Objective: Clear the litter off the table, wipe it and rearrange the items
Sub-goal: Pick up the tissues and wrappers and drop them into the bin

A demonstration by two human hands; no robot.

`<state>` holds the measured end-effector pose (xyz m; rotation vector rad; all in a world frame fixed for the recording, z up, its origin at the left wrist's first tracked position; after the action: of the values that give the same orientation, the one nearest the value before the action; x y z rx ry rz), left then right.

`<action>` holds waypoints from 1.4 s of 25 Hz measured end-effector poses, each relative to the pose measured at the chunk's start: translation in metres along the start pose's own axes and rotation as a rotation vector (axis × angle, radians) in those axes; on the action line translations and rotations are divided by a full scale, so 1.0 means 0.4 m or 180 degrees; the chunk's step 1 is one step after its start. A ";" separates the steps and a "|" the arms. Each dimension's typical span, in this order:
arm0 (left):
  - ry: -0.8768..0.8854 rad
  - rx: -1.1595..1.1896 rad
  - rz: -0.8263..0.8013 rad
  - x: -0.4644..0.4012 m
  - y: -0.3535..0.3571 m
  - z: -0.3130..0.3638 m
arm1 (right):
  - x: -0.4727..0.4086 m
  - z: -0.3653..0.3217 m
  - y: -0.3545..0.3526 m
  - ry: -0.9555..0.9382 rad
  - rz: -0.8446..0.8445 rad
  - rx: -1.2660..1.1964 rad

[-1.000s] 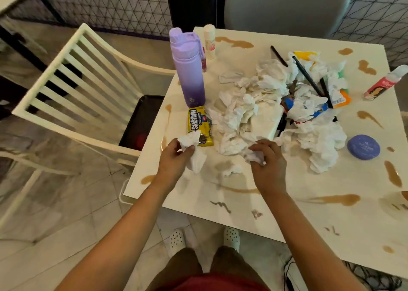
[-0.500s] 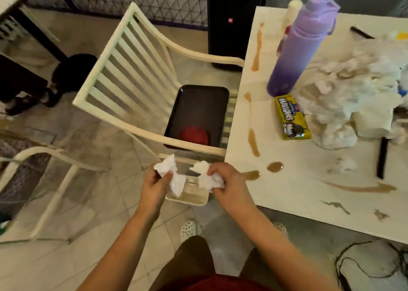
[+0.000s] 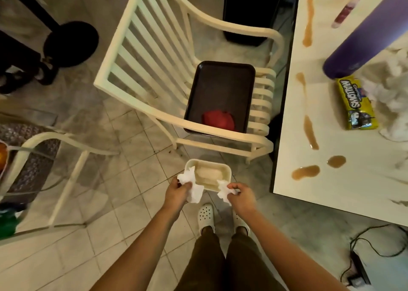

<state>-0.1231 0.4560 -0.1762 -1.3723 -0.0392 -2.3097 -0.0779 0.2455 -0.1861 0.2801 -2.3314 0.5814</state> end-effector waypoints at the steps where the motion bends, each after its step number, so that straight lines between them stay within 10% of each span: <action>1: -0.0098 0.0045 0.0018 -0.034 0.004 -0.019 | -0.028 0.031 0.010 0.0156 0.0083 -0.0060; 14: -0.0463 0.0059 0.0417 -0.598 0.153 -0.247 | -0.522 0.332 0.229 0.0625 0.0449 -0.0121; 20: -0.1017 -0.0274 -0.0158 -0.749 0.245 -0.373 | -0.656 0.439 0.289 0.0636 0.0171 -0.0443; 28: -0.0253 -0.0201 -0.0214 -0.332 0.179 -0.145 | -0.285 0.190 0.146 0.0230 0.0218 -0.0719; 35: 0.1052 -0.0118 -0.0475 0.159 0.165 0.319 | 0.035 -0.326 -0.184 -0.1323 0.0263 -0.0965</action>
<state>-0.0174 0.4052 -0.0717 -1.0177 0.0046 -2.6462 0.0146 0.2433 -0.0678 0.1742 -2.8001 0.2117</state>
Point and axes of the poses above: each hand's wrist, its own x-axis away from the middle knuckle, its own y-axis out of the palm, z = x × y, the point moved 9 cm from there along -x, towards the middle knuckle, and after that the axes turned 6 degrees about -y, right-handed, at the moved point
